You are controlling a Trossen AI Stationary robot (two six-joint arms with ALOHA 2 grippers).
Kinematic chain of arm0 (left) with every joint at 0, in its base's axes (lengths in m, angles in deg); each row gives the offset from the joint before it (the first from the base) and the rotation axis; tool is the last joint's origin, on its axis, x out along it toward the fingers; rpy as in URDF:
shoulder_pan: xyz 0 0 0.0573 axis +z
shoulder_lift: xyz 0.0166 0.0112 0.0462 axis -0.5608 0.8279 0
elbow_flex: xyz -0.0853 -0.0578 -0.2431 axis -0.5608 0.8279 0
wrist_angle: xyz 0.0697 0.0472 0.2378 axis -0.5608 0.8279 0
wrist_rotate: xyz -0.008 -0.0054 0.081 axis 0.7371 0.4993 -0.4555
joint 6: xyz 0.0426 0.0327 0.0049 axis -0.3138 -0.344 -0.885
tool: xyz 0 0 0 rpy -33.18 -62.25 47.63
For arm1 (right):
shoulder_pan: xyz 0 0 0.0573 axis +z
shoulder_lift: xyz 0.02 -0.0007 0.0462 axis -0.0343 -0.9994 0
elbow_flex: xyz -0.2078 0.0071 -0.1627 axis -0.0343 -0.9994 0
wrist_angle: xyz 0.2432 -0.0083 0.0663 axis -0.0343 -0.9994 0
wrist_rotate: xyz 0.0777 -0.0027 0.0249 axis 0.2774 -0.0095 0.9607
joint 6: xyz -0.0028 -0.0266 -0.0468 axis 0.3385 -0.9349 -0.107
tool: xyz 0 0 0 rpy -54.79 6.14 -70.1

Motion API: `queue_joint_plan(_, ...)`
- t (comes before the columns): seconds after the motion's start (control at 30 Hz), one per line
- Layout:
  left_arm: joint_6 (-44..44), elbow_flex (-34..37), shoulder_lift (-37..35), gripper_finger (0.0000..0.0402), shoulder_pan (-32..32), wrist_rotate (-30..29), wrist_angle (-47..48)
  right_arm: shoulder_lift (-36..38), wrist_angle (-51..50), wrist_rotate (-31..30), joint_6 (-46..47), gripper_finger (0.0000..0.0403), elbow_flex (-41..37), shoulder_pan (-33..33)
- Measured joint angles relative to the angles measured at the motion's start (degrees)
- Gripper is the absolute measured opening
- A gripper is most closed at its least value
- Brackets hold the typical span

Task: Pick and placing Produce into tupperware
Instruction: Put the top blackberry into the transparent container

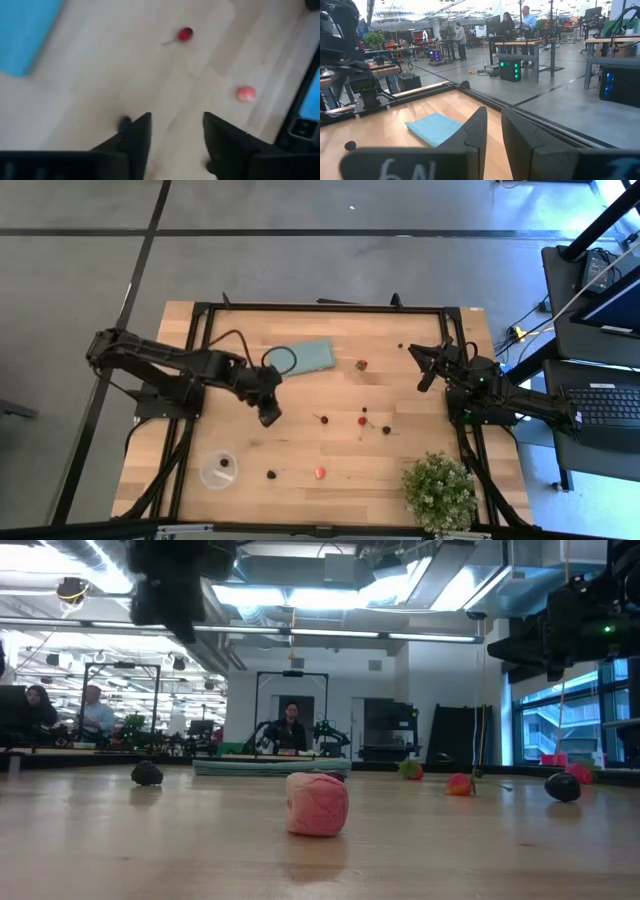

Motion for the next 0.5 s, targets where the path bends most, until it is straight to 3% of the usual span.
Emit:
queue_joint_plan(0.23, -6.2, 0.0, 0.0, 0.0249, 3.1, 0.0, 0.4, 0.0, 0.0, 0.0, 0.0, 0.0061, 0.0, 0.0)
queue_joint_plan(0.5, -17.1, 0.0, 2.7, 0.0250, 2.6, -0.6, 0.8, 0.0, 0.0, 0.0, -0.2, 0.0061, 0.0, 0.0)
